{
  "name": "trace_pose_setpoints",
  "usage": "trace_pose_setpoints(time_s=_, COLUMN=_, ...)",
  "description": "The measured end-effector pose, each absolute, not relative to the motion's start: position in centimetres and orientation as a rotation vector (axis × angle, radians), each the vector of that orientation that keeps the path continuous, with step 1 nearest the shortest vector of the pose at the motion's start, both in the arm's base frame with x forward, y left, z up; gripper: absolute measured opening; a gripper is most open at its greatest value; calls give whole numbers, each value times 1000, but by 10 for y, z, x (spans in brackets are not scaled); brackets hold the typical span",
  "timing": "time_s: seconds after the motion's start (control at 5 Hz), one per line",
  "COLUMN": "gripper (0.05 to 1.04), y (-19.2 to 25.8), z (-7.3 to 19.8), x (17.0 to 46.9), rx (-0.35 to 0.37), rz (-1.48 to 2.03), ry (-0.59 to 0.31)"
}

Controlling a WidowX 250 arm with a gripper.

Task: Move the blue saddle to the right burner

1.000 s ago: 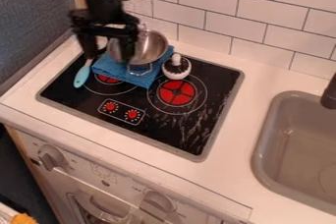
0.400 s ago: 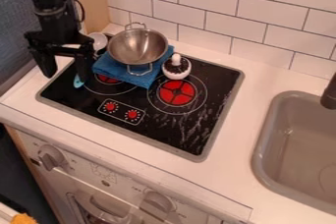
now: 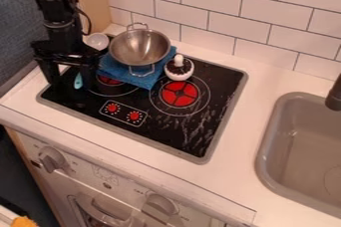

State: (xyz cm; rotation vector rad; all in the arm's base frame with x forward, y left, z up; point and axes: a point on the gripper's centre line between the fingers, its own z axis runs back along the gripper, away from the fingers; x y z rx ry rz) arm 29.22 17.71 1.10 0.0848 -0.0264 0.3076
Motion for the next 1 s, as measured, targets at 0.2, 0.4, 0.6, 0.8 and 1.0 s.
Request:
trace_pose_setpoints(time_s=0.2, gripper=945, y=179, z=10, x=298, rx=93, rz=316, ry=-36)
trace_pose_setpoints(time_s=0.4, gripper=661, y=175, z=9, x=302, rx=96, rz=306, ry=-41)
trace_pose_setpoints(time_s=0.6, gripper=385, y=172, z=8, x=303, rx=103, rz=303, ry=-40)
trace_pose_setpoints(time_s=0.8, gripper=336, y=171, z=10, x=301, rx=91, rz=319, ry=-53)
trace_pose_setpoints(time_s=1.0, gripper=336, y=182, z=18, x=287, rx=79, rz=379, ry=-52)
